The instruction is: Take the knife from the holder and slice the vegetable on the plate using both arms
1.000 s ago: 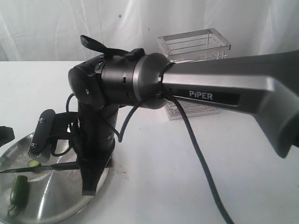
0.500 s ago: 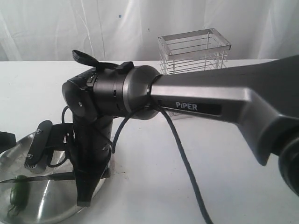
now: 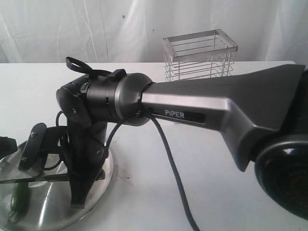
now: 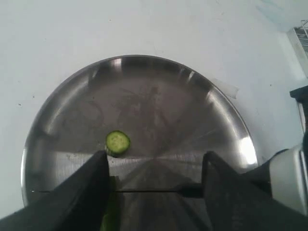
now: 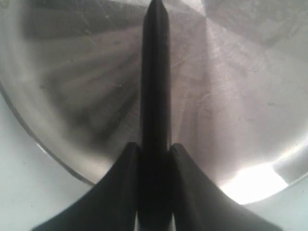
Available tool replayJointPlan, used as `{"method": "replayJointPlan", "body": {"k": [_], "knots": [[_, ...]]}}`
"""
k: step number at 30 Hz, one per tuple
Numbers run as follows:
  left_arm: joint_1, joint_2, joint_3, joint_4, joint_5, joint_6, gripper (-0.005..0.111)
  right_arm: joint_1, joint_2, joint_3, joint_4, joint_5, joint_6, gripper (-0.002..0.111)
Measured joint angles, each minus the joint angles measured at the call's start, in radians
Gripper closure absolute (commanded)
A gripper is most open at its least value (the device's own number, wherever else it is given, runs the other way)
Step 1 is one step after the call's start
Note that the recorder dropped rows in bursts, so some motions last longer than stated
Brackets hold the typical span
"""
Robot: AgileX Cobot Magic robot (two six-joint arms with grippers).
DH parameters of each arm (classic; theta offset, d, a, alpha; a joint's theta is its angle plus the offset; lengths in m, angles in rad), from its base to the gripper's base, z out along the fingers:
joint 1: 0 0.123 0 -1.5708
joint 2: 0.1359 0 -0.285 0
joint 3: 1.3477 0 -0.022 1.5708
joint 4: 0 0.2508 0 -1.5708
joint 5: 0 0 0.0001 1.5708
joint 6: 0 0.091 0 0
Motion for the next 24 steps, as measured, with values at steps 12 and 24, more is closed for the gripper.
{"method": "replayJointPlan", "body": {"k": [12, 24], "knots": [[0.0, 0.0, 0.0, 0.0, 0.007, 0.0, 0.047, 0.0, 0.007, -0.01, -0.014, 0.0, -0.011, 0.108], [0.0, 0.0, 0.0, 0.0, 0.014, 0.0, 0.047, 0.0, 0.017, -0.01, -0.024, -0.012, -0.011, 0.108]]}}
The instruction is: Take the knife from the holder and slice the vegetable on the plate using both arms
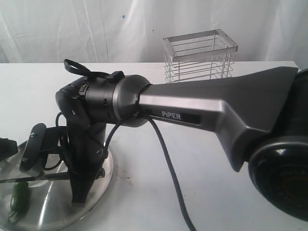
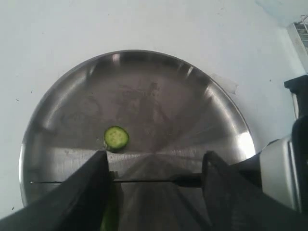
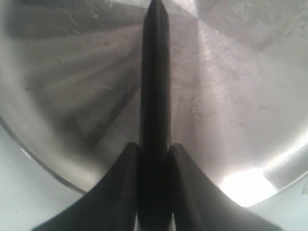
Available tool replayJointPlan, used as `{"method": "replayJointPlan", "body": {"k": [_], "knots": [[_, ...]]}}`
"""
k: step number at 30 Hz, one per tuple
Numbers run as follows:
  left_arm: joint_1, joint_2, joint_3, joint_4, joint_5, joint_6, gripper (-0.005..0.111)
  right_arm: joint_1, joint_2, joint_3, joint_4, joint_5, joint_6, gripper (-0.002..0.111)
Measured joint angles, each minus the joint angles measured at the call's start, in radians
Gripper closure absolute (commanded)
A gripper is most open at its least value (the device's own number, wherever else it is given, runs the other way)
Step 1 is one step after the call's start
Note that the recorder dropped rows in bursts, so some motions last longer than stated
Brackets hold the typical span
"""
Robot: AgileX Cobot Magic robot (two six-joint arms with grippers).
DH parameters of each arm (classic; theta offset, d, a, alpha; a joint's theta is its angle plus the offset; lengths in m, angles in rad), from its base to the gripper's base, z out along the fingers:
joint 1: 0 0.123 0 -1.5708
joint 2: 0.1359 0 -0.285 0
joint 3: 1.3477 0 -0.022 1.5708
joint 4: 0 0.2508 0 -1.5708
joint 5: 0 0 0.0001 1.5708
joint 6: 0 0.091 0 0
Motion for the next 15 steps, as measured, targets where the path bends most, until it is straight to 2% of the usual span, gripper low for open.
{"method": "replayJointPlan", "body": {"k": [15], "knots": [[0.0, 0.0, 0.0, 0.024, 0.0, 0.0, 0.047, 0.0, 0.018, 0.0, 0.0, 0.0, 0.0, 0.108]]}}
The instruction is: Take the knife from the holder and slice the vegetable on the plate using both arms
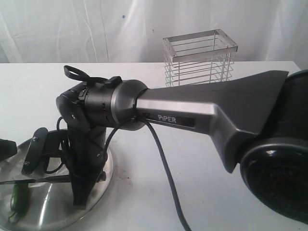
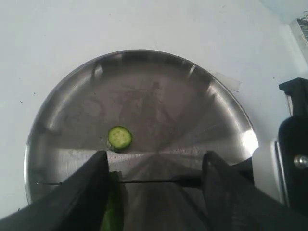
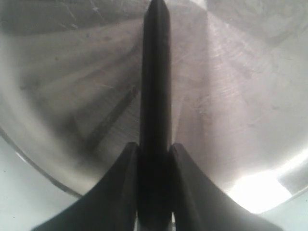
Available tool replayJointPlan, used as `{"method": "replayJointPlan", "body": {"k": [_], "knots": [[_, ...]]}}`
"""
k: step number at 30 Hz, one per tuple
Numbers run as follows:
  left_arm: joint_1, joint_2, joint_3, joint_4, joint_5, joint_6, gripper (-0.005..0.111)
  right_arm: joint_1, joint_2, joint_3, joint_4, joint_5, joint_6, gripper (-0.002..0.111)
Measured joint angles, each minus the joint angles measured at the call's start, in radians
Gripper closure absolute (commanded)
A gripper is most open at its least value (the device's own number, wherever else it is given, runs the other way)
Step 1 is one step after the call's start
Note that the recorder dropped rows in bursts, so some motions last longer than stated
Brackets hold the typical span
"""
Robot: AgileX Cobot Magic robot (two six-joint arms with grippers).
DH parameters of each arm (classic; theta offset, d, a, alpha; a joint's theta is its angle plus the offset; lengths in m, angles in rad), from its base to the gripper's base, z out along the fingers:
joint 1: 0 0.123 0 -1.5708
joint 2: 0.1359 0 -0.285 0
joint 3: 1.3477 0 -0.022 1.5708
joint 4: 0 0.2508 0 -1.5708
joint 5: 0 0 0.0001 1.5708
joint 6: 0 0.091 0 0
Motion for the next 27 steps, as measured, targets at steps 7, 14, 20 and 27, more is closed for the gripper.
{"method": "replayJointPlan", "body": {"k": [7, 14, 20, 27], "knots": [[0.0, 0.019, 0.039, 0.0, -0.016, -0.049, 0.061, 0.0, 0.0, 0.0, 0.0, 0.003, 0.0, 0.108], [0.019, 0.087, 0.056, 0.002, -0.071, -0.135, 0.106, 0.0, 0.0, 0.0, 0.0, 0.02, 0.0, 0.108], [0.024, 0.166, 0.056, 0.014, -0.112, -0.135, 0.106, 0.0, 0.0, 0.0, 0.0, 0.025, 0.0, 0.108], [0.024, 0.28, 0.056, 0.025, -0.129, -0.088, 0.106, 0.0, 0.0, 0.0, 0.0, 0.033, 0.0, 0.108]]}}
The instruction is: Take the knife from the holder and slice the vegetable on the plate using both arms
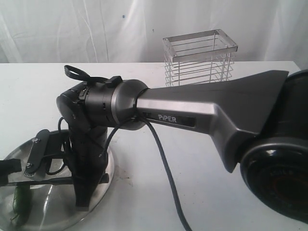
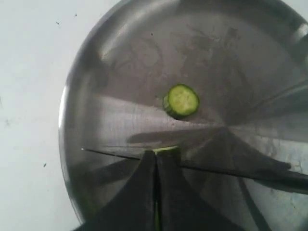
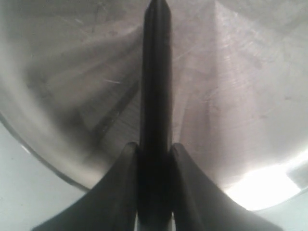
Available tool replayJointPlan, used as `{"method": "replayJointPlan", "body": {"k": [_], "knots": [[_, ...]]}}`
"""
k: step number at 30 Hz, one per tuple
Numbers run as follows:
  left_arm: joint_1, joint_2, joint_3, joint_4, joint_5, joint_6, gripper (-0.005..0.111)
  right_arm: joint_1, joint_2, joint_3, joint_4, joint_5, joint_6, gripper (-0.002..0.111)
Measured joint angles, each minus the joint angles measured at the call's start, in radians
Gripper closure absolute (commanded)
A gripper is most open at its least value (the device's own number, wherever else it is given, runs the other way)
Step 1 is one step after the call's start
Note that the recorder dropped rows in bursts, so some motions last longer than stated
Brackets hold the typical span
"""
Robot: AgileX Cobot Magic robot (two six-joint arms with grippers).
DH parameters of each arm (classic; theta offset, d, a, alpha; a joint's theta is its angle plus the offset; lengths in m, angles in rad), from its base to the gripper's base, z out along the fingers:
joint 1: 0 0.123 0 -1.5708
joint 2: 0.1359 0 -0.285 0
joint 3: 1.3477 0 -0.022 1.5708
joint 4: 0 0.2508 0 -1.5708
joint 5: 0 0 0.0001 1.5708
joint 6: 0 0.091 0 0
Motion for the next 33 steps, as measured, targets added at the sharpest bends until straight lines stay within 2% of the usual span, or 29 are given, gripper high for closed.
{"method": "replayJointPlan", "body": {"k": [5, 9, 23, 29, 33], "knots": [[0.0, 0.028, 0.0, 0.0, -0.087, 0.018, 0.106, 0.0, 0.0, 0.0, 0.0, 0.008, 0.0, 0.108], [0.0, 0.046, 0.0, 0.0, -0.103, 0.027, 0.106, 0.0, 0.0, 0.0, 0.0, 0.008, 0.0, 0.108], [0.001, 0.249, -0.011, 0.006, -0.226, 0.027, 0.106, 0.0, 0.0, 0.0, -0.006, 0.014, 0.0, 0.108], [0.001, 0.295, -0.058, 0.026, -0.163, 0.027, 0.106, 0.0, 0.0, 0.0, -0.012, 0.026, 0.0, 0.108], [0.001, 0.241, -0.096, 0.026, -0.104, 0.063, 0.106, 0.0, 0.0, 0.0, -0.015, 0.026, 0.0, 0.108]]}}
